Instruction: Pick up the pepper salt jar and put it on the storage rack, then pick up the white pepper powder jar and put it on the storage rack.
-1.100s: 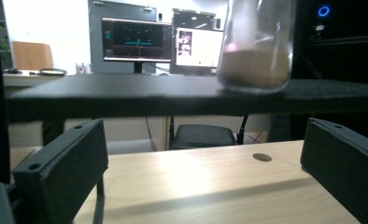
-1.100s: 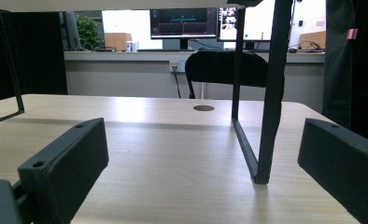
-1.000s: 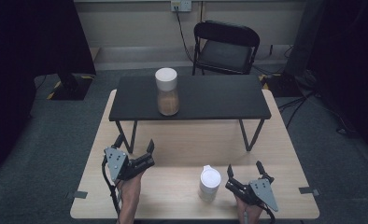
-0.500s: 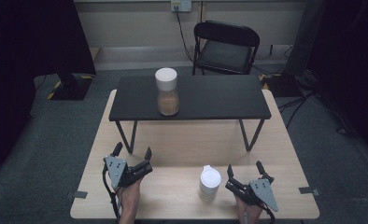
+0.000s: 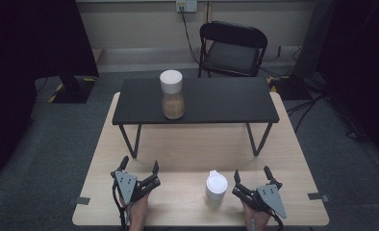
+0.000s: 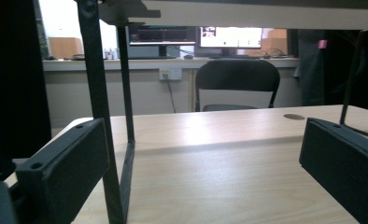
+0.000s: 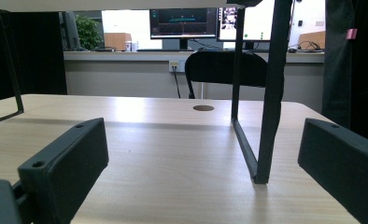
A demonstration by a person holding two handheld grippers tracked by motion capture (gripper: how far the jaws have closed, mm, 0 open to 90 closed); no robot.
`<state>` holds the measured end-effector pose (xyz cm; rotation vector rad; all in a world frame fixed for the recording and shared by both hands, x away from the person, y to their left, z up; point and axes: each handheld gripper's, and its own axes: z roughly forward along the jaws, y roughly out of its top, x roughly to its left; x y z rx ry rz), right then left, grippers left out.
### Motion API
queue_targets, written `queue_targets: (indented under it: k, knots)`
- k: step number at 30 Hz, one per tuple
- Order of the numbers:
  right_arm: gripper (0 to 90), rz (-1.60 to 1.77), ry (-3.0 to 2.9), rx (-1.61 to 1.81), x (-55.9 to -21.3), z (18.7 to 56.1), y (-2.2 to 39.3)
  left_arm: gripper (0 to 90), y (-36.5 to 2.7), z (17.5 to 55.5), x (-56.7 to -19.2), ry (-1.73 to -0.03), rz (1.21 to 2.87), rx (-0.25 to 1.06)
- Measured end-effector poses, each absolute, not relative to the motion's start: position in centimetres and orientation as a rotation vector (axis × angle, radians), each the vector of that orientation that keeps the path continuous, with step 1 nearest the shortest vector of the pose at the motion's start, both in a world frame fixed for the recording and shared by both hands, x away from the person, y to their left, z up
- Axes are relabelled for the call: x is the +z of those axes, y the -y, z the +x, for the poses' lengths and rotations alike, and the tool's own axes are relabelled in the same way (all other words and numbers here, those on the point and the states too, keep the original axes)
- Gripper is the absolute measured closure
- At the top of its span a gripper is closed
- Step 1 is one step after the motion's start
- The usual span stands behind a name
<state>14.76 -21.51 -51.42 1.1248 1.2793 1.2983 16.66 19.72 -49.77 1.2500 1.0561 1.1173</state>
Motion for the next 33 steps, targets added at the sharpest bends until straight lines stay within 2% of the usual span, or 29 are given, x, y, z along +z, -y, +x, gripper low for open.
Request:
queue_targets:
  k: [17,33]
  knots:
    - [0.6,1.126,-1.277,1.296,-51.4,14.8,21.5,1.3,-19.7,16.3,-51.5,-1.063,1.274,1.119]
    - [0.0,1.127,-1.275,1.296,-51.4,14.7,21.4,0.3,-20.0,16.3,-51.6,-1.082,1.262,1.097]
